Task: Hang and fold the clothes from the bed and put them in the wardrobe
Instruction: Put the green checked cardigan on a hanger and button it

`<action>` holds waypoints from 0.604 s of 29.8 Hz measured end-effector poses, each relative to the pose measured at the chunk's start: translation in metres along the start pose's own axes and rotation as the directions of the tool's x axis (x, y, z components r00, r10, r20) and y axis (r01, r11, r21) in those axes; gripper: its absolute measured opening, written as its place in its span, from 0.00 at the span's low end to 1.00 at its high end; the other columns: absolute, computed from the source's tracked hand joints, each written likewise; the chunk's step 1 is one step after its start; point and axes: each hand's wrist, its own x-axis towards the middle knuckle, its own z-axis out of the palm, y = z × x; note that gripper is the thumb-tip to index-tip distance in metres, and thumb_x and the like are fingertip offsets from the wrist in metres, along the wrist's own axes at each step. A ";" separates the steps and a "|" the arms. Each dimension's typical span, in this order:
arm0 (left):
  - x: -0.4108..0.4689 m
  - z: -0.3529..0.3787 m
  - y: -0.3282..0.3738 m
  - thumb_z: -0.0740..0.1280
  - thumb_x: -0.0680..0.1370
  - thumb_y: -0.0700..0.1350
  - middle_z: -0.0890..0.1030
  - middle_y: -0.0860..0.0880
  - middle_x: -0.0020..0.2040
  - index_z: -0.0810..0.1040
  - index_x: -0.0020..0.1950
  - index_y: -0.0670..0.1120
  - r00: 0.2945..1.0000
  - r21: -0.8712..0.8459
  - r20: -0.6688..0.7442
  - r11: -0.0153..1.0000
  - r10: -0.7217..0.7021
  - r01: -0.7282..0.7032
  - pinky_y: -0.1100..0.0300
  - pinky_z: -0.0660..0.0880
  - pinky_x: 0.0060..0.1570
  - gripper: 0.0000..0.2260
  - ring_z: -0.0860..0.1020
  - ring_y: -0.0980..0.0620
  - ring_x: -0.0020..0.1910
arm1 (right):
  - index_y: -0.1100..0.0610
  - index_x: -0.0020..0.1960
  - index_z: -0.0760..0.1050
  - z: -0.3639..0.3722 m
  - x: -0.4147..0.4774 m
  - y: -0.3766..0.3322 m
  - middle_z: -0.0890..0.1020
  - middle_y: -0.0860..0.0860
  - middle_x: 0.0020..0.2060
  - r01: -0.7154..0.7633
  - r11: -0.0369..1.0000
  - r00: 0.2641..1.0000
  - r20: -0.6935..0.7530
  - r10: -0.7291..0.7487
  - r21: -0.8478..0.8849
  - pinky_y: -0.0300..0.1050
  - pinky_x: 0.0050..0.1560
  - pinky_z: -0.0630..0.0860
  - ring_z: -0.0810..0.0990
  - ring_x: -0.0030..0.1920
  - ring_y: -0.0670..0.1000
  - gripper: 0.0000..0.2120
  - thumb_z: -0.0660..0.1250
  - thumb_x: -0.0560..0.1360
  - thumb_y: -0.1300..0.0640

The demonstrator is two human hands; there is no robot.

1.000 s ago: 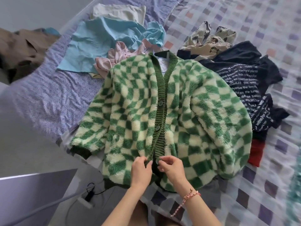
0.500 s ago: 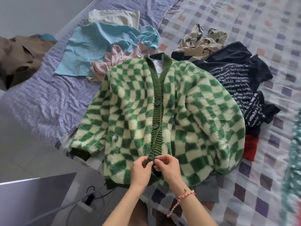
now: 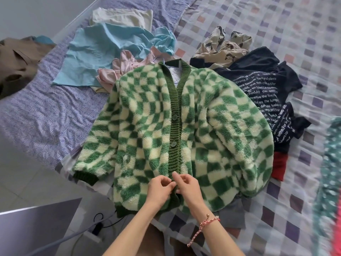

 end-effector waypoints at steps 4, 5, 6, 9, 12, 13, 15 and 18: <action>-0.003 0.006 0.001 0.71 0.72 0.38 0.77 0.51 0.33 0.75 0.34 0.46 0.996 0.032 -0.065 0.998 0.062 -0.060 0.71 0.69 0.33 0.09 0.75 0.55 0.34 | 0.57 0.36 0.72 0.008 0.008 0.010 0.76 0.51 0.31 -0.055 0.996 0.985 -0.169 0.043 -0.065 0.51 0.42 0.77 0.75 0.35 0.50 0.10 0.69 0.74 0.57; -0.002 0.006 0.000 0.72 0.72 0.38 0.77 0.51 0.33 0.75 0.33 0.46 0.996 0.021 -0.067 0.998 0.065 -0.063 0.71 0.69 0.33 0.10 0.74 0.56 0.34 | 0.58 0.34 0.72 0.009 0.011 0.013 0.76 0.51 0.30 -0.089 0.995 0.974 -0.213 0.078 -0.042 0.55 0.44 0.78 0.75 0.35 0.51 0.11 0.69 0.73 0.57; 0.000 0.006 -0.001 0.73 0.71 0.38 0.78 0.51 0.32 0.75 0.33 0.46 0.996 -0.007 -0.066 0.999 0.053 -0.053 0.71 0.70 0.34 0.10 0.75 0.56 0.34 | 0.57 0.33 0.72 0.009 0.013 0.016 0.76 0.51 0.29 -0.123 0.992 0.963 -0.243 0.115 -0.018 0.58 0.46 0.78 0.76 0.36 0.52 0.11 0.69 0.73 0.57; 0.004 0.003 -0.002 0.72 0.72 0.38 0.78 0.49 0.34 0.76 0.34 0.44 0.999 -0.117 -0.033 0.993 -0.034 0.030 0.64 0.76 0.42 0.08 0.76 0.54 0.36 | 0.55 0.33 0.72 0.007 0.016 0.024 0.76 0.49 0.29 -0.153 0.988 0.959 -0.242 0.148 0.000 0.60 0.49 0.78 0.78 0.38 0.54 0.12 0.70 0.72 0.56; 0.007 0.002 -0.001 0.68 0.76 0.38 0.78 0.48 0.37 0.76 0.39 0.42 0.991 -0.249 0.043 0.960 -0.125 0.131 0.59 0.77 0.44 0.06 0.77 0.53 0.38 | 0.56 0.36 0.73 0.002 0.014 0.022 0.77 0.50 0.32 -0.107 0.994 0.976 -0.194 0.101 -0.019 0.56 0.43 0.79 0.79 0.37 0.54 0.09 0.69 0.74 0.56; 0.006 0.002 0.001 0.66 0.77 0.39 0.78 0.48 0.37 0.75 0.39 0.42 0.987 -0.259 0.060 0.953 -0.148 0.158 0.61 0.76 0.43 0.07 0.77 0.53 0.39 | 0.57 0.38 0.74 -0.001 0.012 0.019 0.78 0.52 0.32 -0.101 0.995 0.982 -0.161 0.103 0.020 0.51 0.38 0.79 0.79 0.34 0.53 0.08 0.68 0.75 0.57; 0.007 0.001 0.003 0.62 0.79 0.42 0.76 0.50 0.38 0.73 0.40 0.45 0.985 -0.167 0.068 0.971 -0.159 0.168 0.58 0.74 0.45 0.08 0.75 0.52 0.40 | 0.60 0.42 0.74 -0.009 0.008 0.018 0.79 0.53 0.33 -0.115 0.985 0.988 -0.084 0.126 0.127 0.38 0.30 0.74 0.77 0.31 0.48 0.06 0.64 0.77 0.61; 0.005 0.000 0.008 0.59 0.80 0.44 0.71 0.52 0.38 0.68 0.39 0.48 0.995 0.105 0.086 0.993 -0.056 0.047 0.58 0.67 0.43 0.10 0.69 0.53 0.40 | 0.56 0.46 0.73 -0.020 0.001 0.025 0.78 0.53 0.41 -0.101 0.995 0.994 0.049 0.100 0.010 0.33 0.36 0.73 0.76 0.38 0.46 0.08 0.66 0.73 0.67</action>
